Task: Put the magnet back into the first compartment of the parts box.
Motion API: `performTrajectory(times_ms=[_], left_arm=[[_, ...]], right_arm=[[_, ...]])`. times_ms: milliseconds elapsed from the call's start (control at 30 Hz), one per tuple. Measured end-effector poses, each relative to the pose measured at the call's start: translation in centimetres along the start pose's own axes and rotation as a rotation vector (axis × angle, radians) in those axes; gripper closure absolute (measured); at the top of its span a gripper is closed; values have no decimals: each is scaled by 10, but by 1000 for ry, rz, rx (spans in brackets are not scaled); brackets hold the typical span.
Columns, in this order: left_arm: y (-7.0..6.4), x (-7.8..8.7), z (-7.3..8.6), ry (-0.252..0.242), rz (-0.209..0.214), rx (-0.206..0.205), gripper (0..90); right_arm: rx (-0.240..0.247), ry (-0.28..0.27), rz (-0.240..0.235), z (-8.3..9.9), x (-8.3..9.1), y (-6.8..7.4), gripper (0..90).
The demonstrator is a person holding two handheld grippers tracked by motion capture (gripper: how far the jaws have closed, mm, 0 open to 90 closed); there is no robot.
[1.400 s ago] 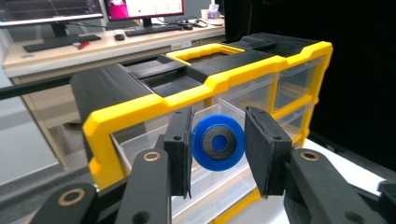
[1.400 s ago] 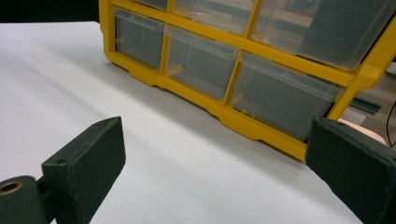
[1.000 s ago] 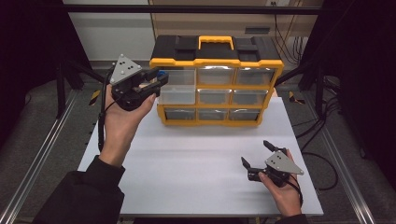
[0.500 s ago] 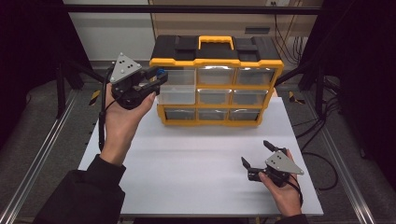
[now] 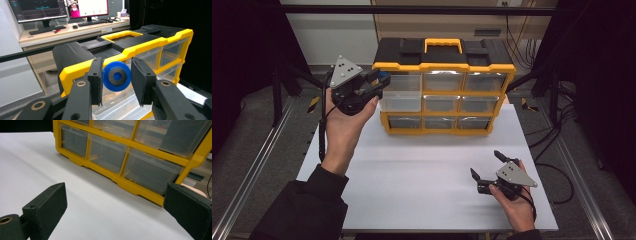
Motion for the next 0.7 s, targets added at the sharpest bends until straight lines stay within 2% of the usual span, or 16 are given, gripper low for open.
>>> performTrajectory(times_ms=[200,400,467,567,700], left_arm=[[2,-1,1,-19,-15,17,623],[4,-5,4,-8,-15,12,624],[5,-7,5,-13,-13,22,623],[6,-11,8,-23,-4,60,623],[7,-16,11,-12,-11,59,623]], right_arm=[[2,0,1,0,0,0,54],[3,-2,-1,0,0,0,54],[3,-2,-1,0,0,0,54],[3,-1,-2,0,0,0,54],[0,-1,-1,0,0,0,54]])
Point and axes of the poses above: each handheld gripper's, and its own axes: x roughly backward along the jaws, z roughly out of its underside, y roughly to its left, the point moved 1 cm from there along -x, roughly forward along the jaws, and after that the axes turned 6 degrees about z, right-handed, at the moved point
